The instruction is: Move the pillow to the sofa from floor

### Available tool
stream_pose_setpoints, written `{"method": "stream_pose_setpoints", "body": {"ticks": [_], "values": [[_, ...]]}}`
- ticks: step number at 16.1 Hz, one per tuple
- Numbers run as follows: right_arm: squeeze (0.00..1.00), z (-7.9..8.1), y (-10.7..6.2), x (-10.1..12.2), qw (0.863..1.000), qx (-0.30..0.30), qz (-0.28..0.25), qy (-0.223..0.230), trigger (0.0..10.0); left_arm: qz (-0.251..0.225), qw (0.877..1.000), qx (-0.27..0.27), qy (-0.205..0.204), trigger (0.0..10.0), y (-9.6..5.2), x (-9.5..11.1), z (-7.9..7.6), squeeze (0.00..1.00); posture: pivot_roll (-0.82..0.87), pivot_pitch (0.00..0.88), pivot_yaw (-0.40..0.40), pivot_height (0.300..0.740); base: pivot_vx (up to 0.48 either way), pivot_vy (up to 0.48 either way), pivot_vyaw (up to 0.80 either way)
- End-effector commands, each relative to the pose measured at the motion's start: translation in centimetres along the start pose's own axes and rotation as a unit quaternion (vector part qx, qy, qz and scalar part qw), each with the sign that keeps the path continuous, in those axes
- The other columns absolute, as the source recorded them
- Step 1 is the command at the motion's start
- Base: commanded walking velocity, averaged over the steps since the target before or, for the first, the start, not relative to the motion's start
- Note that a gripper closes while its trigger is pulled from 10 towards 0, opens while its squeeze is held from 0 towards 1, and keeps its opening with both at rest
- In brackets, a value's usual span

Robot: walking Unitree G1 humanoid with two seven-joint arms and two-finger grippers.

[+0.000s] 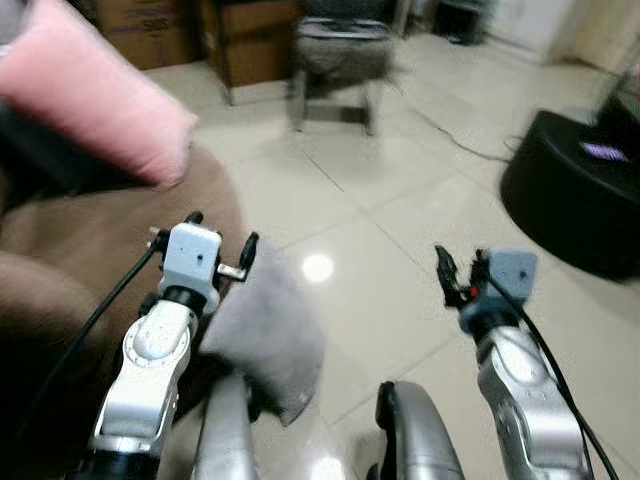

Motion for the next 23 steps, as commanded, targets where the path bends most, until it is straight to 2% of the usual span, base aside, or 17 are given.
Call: {"method": "stream_pose_setpoints", "body": {"ticks": [1,11,14,23], "values": [[0.0,-0.4,0.1,0.0,1.0,-0.006,0.002,-0.005,10.0,-0.004,1.0,-0.006,0.003,10.0,0.3,0.2,-0.4,0.0,0.04,0.0,-0.026,0.558,0.255,0.0,0.0],[0.0,-0.1,0.2,-0.3,1.0,0.001,0.005,-0.027,10.0,0.0,1.0,0.0,0.006,10.0,0.2,0.1,0.0,0.0,0.04,0.0,-0.023,0.558,0.255,0.0,0.0],[0.0,-0.1,-0.1,-0.5,1.0,-0.001,0.007,-0.006,10.0,0.001,1.0,0.001,0.006,10.0,0.1,0.1,0.0,0.0,0.05,0.0,-0.026,0.558,0.255,0.0,0.0],[0.0,-0.1,-0.2,-1.1,1.0,-0.004,0.021,-0.002,10.0,0.003,1.0,-0.005,0.007,10.0,0.1,0.1,-0.1,0.0,0.05,0.0,-0.02,0.558,0.263,0.0,0.0]]}}
Point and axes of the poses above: a point about 5 cm out from each wrist's last joint towards the gripper, its own y axis pointing out of the wrist towards the gripper, its own x axis along the axis of the wrist's last joint, z = x × y, the point moved 3 cm from there along y, pointing out of the wrist towards the gripper, and after that the axes turned 15 degrees about -y, right-handed, at the moved point
